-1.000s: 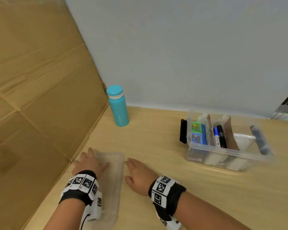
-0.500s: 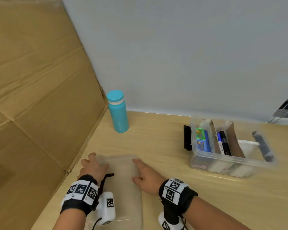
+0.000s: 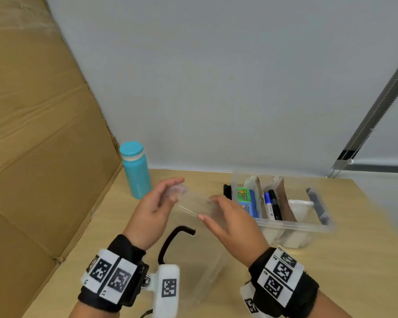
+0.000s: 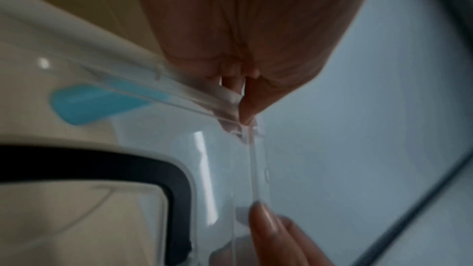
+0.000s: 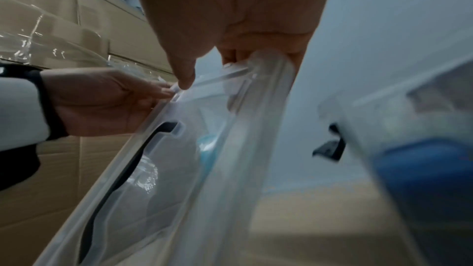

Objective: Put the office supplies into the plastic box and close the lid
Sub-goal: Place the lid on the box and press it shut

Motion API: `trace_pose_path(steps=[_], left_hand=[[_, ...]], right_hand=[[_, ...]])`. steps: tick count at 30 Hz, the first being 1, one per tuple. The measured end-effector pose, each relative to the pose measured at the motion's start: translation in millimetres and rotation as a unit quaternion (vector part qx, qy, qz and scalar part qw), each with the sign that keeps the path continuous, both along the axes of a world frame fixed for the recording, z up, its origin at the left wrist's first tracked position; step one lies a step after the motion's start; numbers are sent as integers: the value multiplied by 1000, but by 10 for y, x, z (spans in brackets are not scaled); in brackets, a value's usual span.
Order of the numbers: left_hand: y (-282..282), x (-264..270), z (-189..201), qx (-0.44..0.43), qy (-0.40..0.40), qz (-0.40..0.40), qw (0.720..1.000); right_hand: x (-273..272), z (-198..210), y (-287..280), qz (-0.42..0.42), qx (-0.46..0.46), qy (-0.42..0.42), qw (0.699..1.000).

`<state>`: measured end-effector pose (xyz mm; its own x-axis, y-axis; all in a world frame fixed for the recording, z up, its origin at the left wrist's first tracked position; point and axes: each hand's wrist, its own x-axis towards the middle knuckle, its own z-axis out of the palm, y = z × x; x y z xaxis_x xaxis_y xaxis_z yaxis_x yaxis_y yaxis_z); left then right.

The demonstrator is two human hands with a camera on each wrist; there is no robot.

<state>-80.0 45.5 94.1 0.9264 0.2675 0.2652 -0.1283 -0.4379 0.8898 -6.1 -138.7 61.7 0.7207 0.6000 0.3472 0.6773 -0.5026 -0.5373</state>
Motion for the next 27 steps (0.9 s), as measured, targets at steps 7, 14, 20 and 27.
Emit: trace_pose_path(steps=[7, 14, 20, 27], left_hand=[[-616, 309, 184, 149, -98, 0, 984], [-826, 372, -48, 114, -58, 101, 987], [-1184, 688, -118, 12, -67, 38, 997], [-1278, 1205, -526, 126, 110, 41, 985]], right_hand=[[234, 283, -638, -77, 157, -72, 982], [351, 352, -1286, -114, 372, -18, 921], [657, 165, -1528, -204, 415, 127, 878], [1164, -171, -1579, -348, 28, 127, 928]])
